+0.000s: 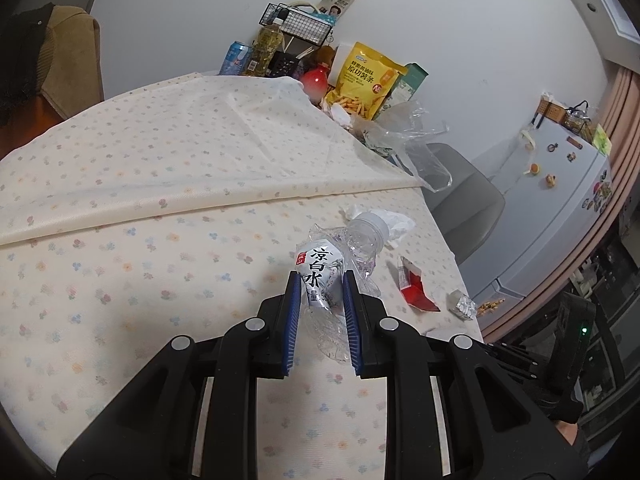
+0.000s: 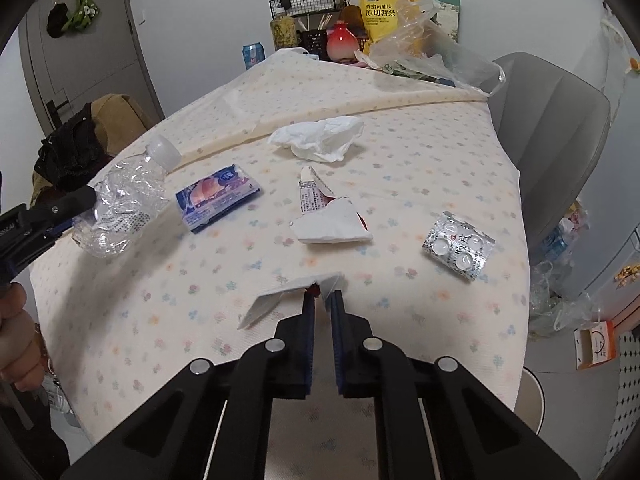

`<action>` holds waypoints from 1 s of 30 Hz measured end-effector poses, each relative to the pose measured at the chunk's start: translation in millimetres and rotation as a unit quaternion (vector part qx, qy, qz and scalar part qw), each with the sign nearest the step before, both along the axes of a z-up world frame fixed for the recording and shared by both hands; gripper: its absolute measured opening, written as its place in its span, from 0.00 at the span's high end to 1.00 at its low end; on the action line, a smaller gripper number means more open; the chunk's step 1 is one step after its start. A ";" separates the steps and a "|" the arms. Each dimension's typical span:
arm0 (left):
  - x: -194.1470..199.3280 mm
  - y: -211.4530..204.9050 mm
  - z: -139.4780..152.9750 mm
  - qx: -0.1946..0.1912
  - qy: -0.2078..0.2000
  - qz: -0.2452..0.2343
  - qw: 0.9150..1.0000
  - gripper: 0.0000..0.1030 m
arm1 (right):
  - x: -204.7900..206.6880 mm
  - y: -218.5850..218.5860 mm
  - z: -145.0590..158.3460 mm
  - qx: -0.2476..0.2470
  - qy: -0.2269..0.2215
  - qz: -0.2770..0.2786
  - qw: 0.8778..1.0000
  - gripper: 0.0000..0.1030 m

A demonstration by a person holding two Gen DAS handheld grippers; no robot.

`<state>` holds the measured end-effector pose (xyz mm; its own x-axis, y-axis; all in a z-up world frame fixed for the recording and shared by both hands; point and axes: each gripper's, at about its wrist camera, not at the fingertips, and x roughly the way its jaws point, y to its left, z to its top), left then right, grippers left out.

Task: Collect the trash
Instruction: 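Carry the bottle in the left tool and paper in the right tool over the bin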

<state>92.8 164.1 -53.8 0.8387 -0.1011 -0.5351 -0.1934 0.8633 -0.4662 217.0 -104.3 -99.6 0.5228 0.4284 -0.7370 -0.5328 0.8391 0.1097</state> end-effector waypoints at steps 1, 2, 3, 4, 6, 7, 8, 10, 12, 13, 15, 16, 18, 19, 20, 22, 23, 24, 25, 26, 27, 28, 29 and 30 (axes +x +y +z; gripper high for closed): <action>0.7 -1.1 0.8 0.001 -0.001 -0.001 1.000 0.80 | -2.1 -1.4 2.2 0.003 -0.001 0.001 1.000 0.92; 1.3 -3.1 2.2 0.002 -0.003 -0.003 1.000 0.80 | -4.4 -2.9 4.3 0.007 -0.002 0.002 1.000 0.92; 2.2 -4.5 3.3 0.003 -0.005 -0.005 1.000 0.80 | -6.1 -4.4 6.1 0.009 -0.003 0.002 1.000 0.92; 2.4 -6.5 4.7 0.005 -0.006 -0.007 1.000 0.80 | -7.6 -5.8 7.6 0.012 -0.004 0.002 1.000 0.92; 2.9 -11.9 7.8 0.008 -0.009 -0.012 1.000 0.80 | -11.4 -10.0 11.8 0.017 -0.007 0.001 1.000 0.92; 3.2 -14.4 9.1 0.010 -0.011 -0.015 1.000 0.80 | -13.7 -12.7 14.4 0.019 -0.010 0.000 1.000 0.92; 3.9 -18.0 10.8 0.012 -0.012 -0.019 1.000 0.80 | -15.1 -15.1 16.7 0.022 -0.012 -0.001 1.000 0.92; 5.2 -23.4 13.3 0.015 -0.014 -0.024 0.999 0.80 | -18.1 -22.0 22.1 0.028 -0.017 -0.005 0.999 0.92; 8.2 -30.7 15.6 0.017 -0.015 -0.031 0.999 0.80 | -19.7 -28.7 26.3 0.032 -0.021 -0.009 0.999 0.92; 10.2 -35.1 16.6 0.019 -0.016 -0.035 0.999 0.80 | -20.7 -33.5 28.6 0.035 -0.023 -0.013 0.999 0.92; 13.4 -43.6 18.7 0.021 -0.016 -0.044 0.999 0.80 | -22.1 -43.1 32.0 0.039 -0.026 -0.021 0.999 0.92; 14.6 -47.0 19.3 0.022 -0.017 -0.047 0.999 0.80 | -22.4 -47.5 33.1 0.042 -0.027 -0.025 0.998 0.92; 19.2 -56.8 21.4 0.025 -0.018 -0.058 0.998 0.80 | -23.2 -57.2 35.4 0.048 -0.029 -0.031 0.998 0.92; 22.1 -61.6 22.4 0.026 -0.018 -0.063 0.997 0.80 | -23.4 -62.6 36.3 0.049 -0.030 -0.035 0.998 0.92; 26.1 -68.6 24.4 0.030 -0.019 -0.072 0.997 0.80 | -23.4 -66.9 37.1 0.051 -0.031 -0.038 0.997 0.92; 31.3 -79.7 28.0 0.039 -0.022 -0.084 0.995 0.80 | -23.6 -77.0 38.4 0.054 -0.033 -0.047 0.997 0.92; 34.4 -86.4 30.3 0.042 -0.025 -0.091 0.995 0.80 | -23.6 -82.8 39.1 0.057 -0.033 -0.052 0.996 0.92; 37.1 -92.2 32.0 0.044 -0.027 -0.097 0.994 0.80 | -23.7 -87.3 39.4 0.059 -0.034 -0.056 0.996 0.92; 40.9 -99.1 33.3 0.047 -0.028 -0.104 0.993 0.80 | -23.6 -93.8 40.4 0.061 -0.035 -0.062 0.996 0.92; 43.8 -104.3 33.9 0.048 -0.028 -0.110 0.992 0.80 | -23.7 -99.6 41.1 0.062 -0.036 -0.067 0.995 0.92; 46.1 -107.5 34.6 0.047 -0.028 -0.113 0.992 0.80 | -23.8 -104.6 41.3 0.063 -0.036 -0.071 0.995 0.92; 49.2 -114.3 35.2 0.047 -0.028 -0.120 0.991 0.80 | -23.3 -111.6 42.1 0.064 -0.037 -0.077 0.994 0.92; 51.2 -118.2 35.6 0.047 -0.028 -0.123 0.991 0.80 | -23.3 -117.1 42.6 0.066 -0.038 -0.082 0.994 0.92; 54.1 -123.4 35.8 0.047 -0.028 -0.128 0.990 0.80 | -23.2 -124.9 43.1 0.068 -0.039 -0.089 0.993 0.92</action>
<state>146.9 40.8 -18.0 0.8209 -0.2660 -0.5054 0.0608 0.9206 -0.3858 193.9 -229.2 -56.5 0.6519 0.4165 -0.6336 -0.3885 0.9011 0.1926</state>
